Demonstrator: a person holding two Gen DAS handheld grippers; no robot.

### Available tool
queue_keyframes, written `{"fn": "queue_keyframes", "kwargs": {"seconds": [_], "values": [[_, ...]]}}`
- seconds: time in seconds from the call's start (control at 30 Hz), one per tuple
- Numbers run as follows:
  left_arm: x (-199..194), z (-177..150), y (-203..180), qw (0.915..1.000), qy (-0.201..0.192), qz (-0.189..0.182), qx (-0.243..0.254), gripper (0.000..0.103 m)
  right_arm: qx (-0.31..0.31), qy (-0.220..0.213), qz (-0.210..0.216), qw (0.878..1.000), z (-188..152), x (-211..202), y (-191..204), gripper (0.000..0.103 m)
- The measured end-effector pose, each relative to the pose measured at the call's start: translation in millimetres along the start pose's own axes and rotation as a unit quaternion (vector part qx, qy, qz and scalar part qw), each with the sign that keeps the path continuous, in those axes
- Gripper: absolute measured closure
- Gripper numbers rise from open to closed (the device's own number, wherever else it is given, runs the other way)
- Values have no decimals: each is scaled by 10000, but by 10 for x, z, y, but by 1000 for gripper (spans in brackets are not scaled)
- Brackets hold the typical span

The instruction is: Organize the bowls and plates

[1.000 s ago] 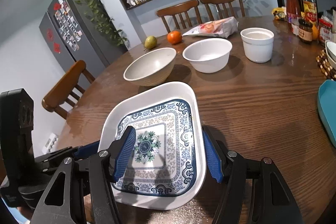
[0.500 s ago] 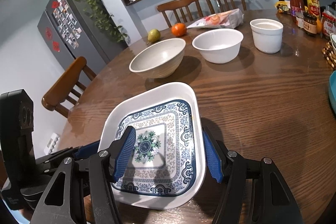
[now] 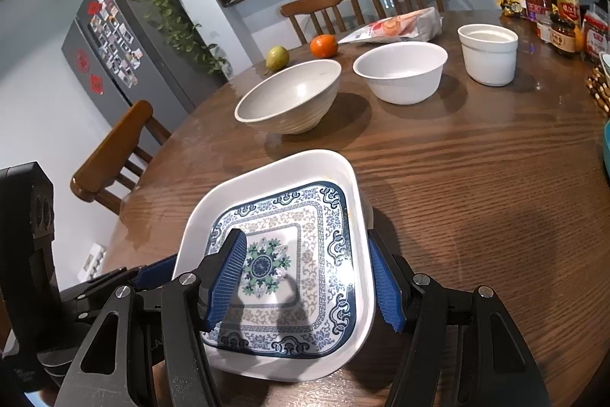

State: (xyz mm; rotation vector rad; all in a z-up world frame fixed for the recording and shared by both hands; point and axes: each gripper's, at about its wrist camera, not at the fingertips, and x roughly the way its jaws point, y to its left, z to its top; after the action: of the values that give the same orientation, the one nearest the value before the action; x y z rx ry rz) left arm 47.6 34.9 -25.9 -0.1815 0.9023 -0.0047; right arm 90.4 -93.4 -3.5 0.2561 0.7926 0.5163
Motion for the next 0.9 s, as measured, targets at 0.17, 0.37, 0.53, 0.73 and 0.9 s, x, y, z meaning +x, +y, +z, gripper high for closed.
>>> {"fn": "queue_keyframes", "kwargs": {"seconds": [0.17, 0.37, 0.53, 0.73, 0.9], "values": [[-26, 15, -2, 10000, -70, 33, 54, 59, 74, -15, 30, 10000, -1, -8, -2, 38], [-43, 38, -25, 9996, -111, 114, 223, 59, 301, 1, 61, 9995, -25, -11, -31, 38], [-24, 42, -41, 9992, -99, 181, 356, 58, 432, 42, 55, 9990, -46, 17, -38, 38], [84, 59, -31, 9988, 24, 194, 457, 58, 467, 15, -103, 9989, -69, 46, -23, 38], [114, 67, -51, 9982, -11, 244, 551, 58, 461, 38, -196, 9987, -74, 49, -8, 38]]}}
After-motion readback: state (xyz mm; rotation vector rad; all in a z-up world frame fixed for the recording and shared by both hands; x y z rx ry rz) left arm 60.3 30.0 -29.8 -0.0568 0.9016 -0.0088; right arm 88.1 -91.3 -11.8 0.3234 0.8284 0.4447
